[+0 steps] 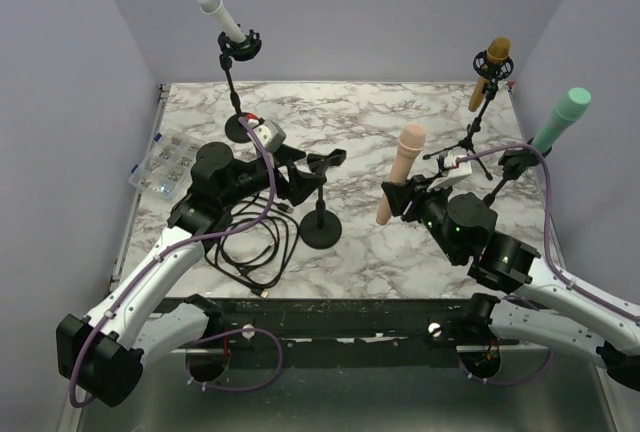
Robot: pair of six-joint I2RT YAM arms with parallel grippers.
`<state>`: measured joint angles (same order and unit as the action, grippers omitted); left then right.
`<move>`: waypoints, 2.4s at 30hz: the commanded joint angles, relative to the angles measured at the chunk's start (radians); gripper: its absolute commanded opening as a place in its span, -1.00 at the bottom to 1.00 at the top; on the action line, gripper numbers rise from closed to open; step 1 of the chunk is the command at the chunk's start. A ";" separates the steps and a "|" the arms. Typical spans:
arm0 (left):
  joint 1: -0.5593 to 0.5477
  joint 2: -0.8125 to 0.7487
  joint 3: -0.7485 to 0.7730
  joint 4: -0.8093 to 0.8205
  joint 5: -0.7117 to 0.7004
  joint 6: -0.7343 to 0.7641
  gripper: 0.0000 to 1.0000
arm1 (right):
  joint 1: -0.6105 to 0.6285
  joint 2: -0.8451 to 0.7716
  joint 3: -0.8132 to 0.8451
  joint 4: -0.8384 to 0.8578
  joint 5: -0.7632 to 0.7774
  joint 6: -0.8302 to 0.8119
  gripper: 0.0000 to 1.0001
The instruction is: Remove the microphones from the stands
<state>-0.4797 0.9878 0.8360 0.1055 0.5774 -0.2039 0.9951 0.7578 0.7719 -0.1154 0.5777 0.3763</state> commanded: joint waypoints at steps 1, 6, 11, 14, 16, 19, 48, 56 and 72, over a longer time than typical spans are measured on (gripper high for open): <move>-0.008 -0.033 0.006 0.022 -0.030 -0.042 0.83 | 0.005 0.021 -0.006 -0.048 0.076 0.044 -0.99; -0.008 -0.067 0.000 0.016 -0.053 -0.034 0.98 | 0.005 0.094 0.038 -0.083 0.187 0.016 -0.99; -0.017 -0.143 0.016 -0.056 -0.165 -0.012 0.98 | 0.000 0.191 0.097 -0.147 0.316 -0.014 -0.99; -0.019 -0.217 -0.015 -0.040 -0.217 0.032 0.98 | -0.056 0.263 0.134 -0.157 0.268 -0.010 -0.99; -0.019 -0.252 -0.035 -0.024 -0.254 0.053 0.98 | -0.135 0.326 0.180 -0.185 0.166 0.018 -0.98; -0.019 -0.283 -0.016 -0.053 -0.271 0.061 0.97 | -0.215 0.441 0.218 -0.170 0.075 0.011 -0.99; -0.043 -0.394 -0.045 -0.084 -0.479 0.119 0.97 | -0.538 1.609 1.292 -0.434 -0.119 -0.044 -0.96; -0.045 -0.389 -0.045 -0.081 -0.464 0.109 0.97 | -0.602 1.835 1.579 -0.417 -0.216 -0.054 -0.76; -0.045 -0.359 -0.044 -0.079 -0.442 0.104 0.97 | -0.618 1.930 1.606 -0.366 -0.224 -0.091 -0.22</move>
<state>-0.5194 0.6235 0.7883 0.0235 0.1234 -0.0971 0.3721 2.6389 2.3665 -0.4850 0.3622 0.2981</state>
